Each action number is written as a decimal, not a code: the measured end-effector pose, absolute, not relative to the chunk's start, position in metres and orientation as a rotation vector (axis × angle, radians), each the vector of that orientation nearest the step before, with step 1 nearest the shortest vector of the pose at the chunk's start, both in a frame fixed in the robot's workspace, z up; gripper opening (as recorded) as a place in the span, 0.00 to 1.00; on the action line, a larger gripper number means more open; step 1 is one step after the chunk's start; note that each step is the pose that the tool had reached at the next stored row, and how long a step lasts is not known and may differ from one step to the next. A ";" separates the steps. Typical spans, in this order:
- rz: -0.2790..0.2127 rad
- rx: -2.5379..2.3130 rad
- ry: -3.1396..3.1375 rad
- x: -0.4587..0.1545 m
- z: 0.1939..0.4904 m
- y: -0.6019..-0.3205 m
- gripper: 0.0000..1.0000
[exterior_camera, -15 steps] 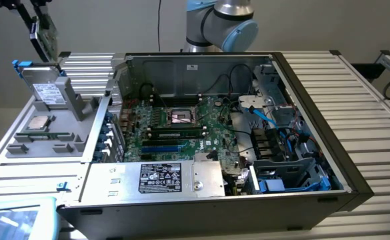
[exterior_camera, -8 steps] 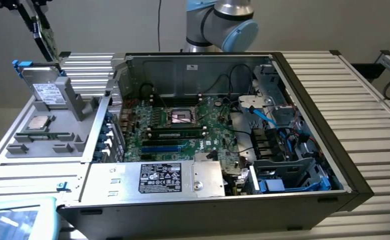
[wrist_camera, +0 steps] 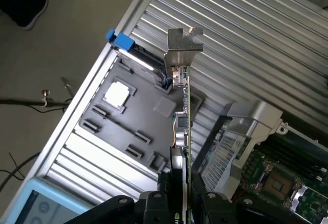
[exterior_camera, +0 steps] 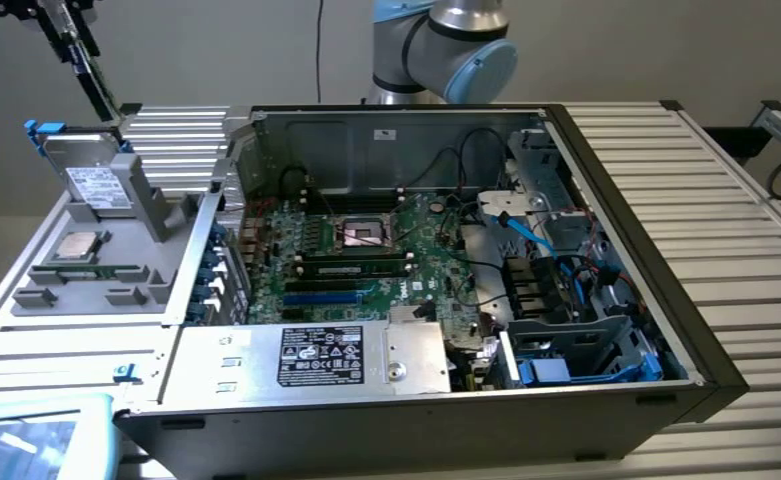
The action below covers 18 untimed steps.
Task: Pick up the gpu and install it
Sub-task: 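Pick up the gpu and move the gpu toward the slot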
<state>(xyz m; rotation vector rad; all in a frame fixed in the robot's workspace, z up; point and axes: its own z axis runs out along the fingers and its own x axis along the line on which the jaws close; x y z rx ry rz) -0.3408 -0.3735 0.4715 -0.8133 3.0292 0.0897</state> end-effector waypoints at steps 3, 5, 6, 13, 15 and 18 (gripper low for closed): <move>0.090 -0.875 3.013 -0.341 0.472 -0.373 0.28; 0.090 -0.916 3.002 -0.341 0.472 -0.374 0.28; 0.090 -0.938 2.996 -0.341 0.472 -0.374 0.28; 0.090 -1.090 2.947 -0.340 0.472 -0.374 0.28; 0.090 -1.136 2.930 -0.340 0.472 -0.374 0.28; 0.090 -1.205 2.904 -0.340 0.472 -0.374 0.28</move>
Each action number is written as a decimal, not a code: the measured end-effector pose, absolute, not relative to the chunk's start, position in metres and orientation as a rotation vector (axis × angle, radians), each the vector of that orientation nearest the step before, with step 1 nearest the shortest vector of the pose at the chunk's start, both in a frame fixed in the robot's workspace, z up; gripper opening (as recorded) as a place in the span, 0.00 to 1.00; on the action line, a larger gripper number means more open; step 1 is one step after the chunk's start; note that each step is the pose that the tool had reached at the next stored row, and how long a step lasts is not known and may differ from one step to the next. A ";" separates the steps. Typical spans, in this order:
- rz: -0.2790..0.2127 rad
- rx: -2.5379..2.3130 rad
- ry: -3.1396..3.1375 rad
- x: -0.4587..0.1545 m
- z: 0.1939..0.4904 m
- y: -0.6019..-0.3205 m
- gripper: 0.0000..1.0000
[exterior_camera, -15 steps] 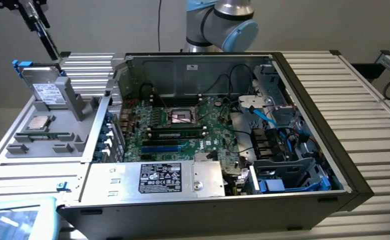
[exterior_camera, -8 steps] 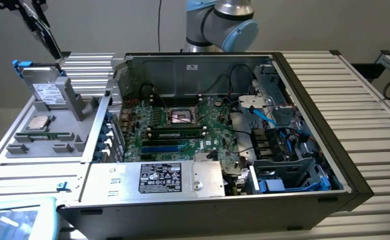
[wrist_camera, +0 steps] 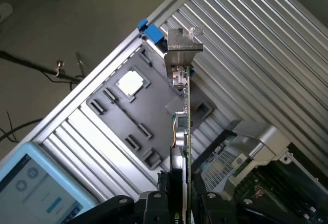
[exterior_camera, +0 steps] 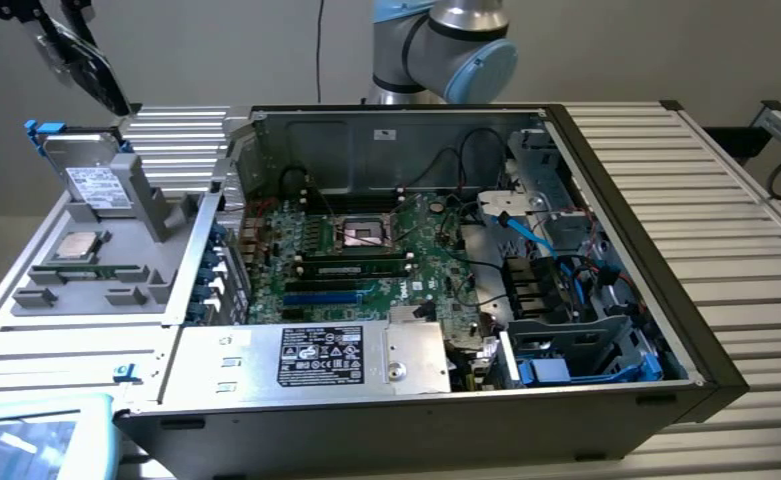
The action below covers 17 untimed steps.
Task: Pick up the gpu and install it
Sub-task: 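Pick up the gpu and move the gpu toward the slot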
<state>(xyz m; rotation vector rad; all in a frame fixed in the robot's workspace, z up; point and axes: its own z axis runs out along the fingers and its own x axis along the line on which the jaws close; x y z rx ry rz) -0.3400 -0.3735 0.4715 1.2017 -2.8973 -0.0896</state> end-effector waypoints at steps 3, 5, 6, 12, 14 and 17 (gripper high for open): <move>-0.089 1.268 -2.867 -0.340 0.472 -0.374 0.28; -0.089 1.314 -2.846 -0.340 0.472 -0.374 0.28; -0.089 1.336 -2.835 -0.340 0.472 -0.374 0.28; -0.089 1.466 -2.767 -0.339 0.472 -0.374 0.28; -0.088 1.508 -2.744 -0.339 0.472 -0.374 0.28; -0.088 1.573 -2.705 -0.339 0.472 -0.374 0.28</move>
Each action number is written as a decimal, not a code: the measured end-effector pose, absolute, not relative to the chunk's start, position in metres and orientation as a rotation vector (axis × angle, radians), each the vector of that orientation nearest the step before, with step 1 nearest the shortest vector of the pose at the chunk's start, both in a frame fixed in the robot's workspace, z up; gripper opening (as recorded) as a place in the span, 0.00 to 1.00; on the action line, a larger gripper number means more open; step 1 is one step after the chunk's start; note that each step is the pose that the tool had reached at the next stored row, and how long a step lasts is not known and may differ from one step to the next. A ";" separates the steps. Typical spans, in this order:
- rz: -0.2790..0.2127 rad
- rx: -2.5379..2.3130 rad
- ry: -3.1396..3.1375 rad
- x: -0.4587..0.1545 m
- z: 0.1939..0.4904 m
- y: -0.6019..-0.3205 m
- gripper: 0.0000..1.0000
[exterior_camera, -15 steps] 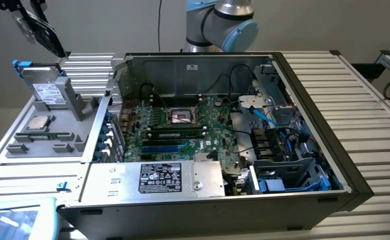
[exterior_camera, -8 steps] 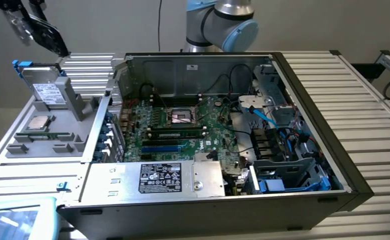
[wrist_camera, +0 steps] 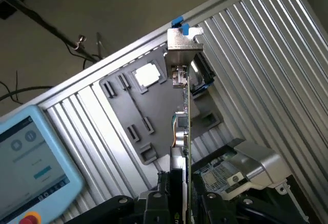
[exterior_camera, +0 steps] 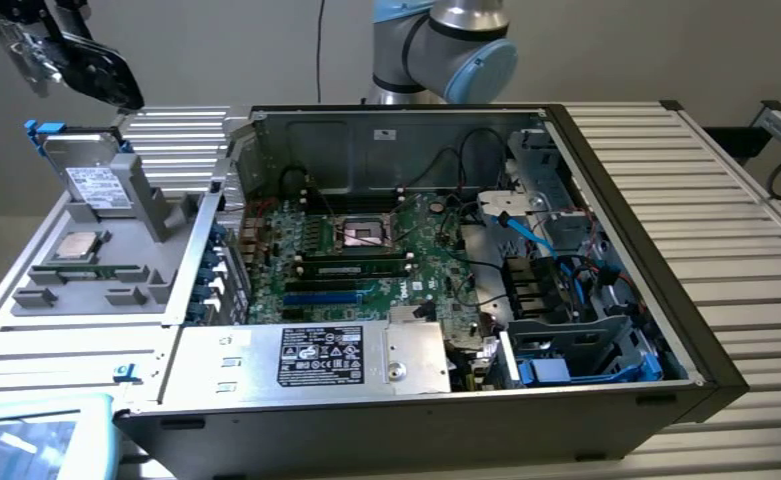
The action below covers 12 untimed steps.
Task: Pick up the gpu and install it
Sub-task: 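Pick up the gpu and move the gpu toward the slot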
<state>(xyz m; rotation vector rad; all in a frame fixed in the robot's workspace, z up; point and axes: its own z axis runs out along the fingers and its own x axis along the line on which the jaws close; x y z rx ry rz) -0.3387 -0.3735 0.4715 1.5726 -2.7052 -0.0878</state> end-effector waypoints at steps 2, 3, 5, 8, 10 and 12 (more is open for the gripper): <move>-0.088 1.615 -2.679 -0.339 0.472 -0.374 0.28; -0.087 1.636 -2.666 -0.338 0.472 -0.374 0.28; -0.087 1.679 -2.638 -0.338 0.472 -0.374 0.28; -0.086 1.743 -2.594 -0.338 0.472 -0.374 0.28; -0.086 1.787 -2.563 -0.338 0.472 -0.374 0.28; -0.085 1.832 -2.530 -0.338 0.472 -0.374 0.28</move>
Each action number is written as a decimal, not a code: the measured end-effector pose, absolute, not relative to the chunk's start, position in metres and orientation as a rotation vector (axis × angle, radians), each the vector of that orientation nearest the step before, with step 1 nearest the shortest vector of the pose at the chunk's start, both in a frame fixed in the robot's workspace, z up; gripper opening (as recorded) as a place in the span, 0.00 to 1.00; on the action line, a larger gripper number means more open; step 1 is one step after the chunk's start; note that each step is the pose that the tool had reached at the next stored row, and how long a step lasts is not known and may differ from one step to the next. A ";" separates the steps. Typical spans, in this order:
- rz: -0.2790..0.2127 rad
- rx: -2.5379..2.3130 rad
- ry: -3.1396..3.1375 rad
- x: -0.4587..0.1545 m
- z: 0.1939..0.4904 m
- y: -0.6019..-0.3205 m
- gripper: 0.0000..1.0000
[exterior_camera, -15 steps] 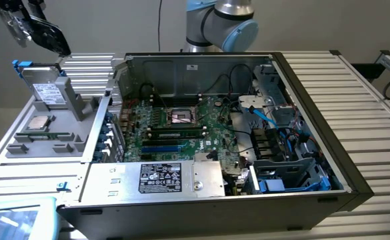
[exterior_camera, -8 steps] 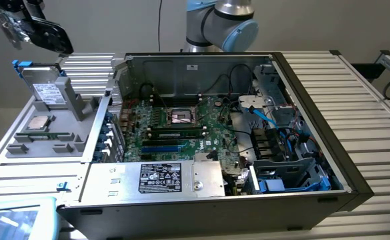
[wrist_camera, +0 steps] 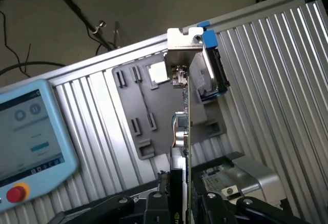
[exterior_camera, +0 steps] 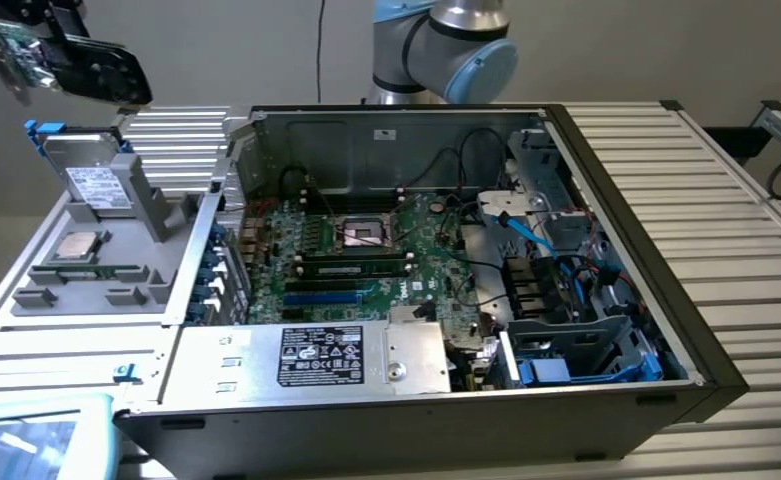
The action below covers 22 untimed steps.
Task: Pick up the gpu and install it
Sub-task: 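Pick up the gpu and move the gpu toward the slot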
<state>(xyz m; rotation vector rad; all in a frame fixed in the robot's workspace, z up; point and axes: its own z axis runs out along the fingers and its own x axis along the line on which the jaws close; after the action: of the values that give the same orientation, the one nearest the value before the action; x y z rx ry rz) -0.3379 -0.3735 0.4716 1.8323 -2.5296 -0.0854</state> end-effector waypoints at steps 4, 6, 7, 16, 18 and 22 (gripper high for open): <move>-0.084 1.918 -2.463 -0.338 0.472 -0.374 0.28; -0.084 1.961 -2.428 -0.338 0.472 -0.374 0.28; -0.084 1.982 -2.410 -0.338 0.472 -0.374 0.28; -0.081 2.158 -2.249 -0.337 0.472 -0.374 0.28; -0.080 2.187 -2.219 -0.337 0.472 -0.374 0.28; -0.080 2.192 -2.214 -0.337 0.472 -0.374 0.28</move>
<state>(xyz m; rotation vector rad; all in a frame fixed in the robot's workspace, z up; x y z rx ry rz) -0.3371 -0.3735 0.4716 2.1920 -2.2140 -0.0802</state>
